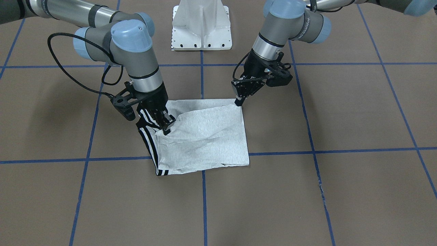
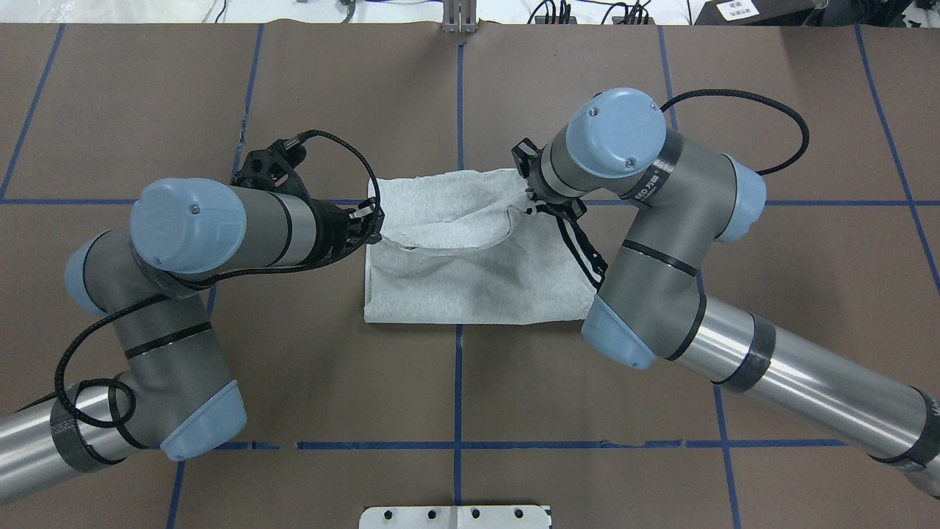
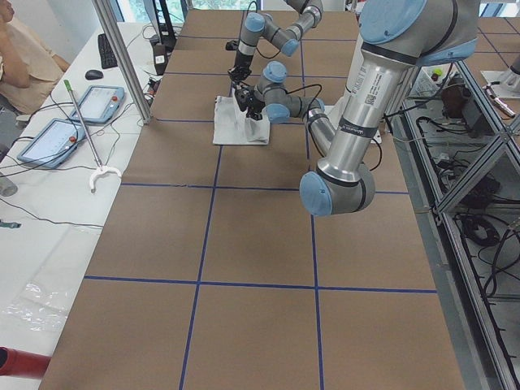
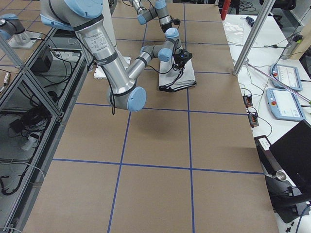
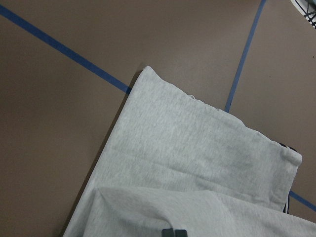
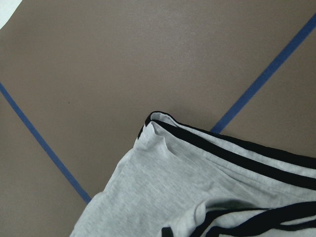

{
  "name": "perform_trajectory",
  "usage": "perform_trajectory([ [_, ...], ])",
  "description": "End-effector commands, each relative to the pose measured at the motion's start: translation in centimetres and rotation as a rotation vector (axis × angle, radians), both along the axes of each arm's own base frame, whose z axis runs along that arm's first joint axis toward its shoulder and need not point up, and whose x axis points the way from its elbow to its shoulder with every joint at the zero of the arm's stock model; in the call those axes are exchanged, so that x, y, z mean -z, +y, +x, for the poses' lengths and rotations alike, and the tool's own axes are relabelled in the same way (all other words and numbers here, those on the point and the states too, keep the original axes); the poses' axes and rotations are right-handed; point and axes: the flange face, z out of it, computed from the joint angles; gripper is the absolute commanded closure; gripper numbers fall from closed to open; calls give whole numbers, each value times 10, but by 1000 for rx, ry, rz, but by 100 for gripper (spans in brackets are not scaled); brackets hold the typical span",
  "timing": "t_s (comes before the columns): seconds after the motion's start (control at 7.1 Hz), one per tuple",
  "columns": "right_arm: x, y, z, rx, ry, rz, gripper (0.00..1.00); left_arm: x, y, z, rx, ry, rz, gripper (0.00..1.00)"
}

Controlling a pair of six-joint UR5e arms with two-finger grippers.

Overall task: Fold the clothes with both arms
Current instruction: 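Lay the folded edge down and open both grippers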

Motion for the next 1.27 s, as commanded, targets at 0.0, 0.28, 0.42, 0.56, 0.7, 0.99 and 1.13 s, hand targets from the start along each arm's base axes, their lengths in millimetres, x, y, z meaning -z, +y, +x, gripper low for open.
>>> perform_trajectory([
  [0.0,1,-11,-6,-6,10,-6,100,-1,-5,0,4,0,12,100],
  [0.28,-12,-15,-12,-4,31,-22,99,-8,-14,5,13,-11,4,100],
  [0.42,-17,-16,-14,-1,40,-27,80,-7,-44,0,55,6,14,100],
  [0.56,-20,-19,-16,8,52,-21,66,-22,-71,7,74,-14,26,85],
  [0.7,-27,-32,-16,19,81,-4,49,-43,-102,19,90,-23,50,62],
  [0.99,-68,-123,5,28,80,54,0,-70,-174,6,147,-102,118,56],
  [1.13,-83,-149,37,71,101,91,0,-72,-186,-8,160,-118,136,50],
])
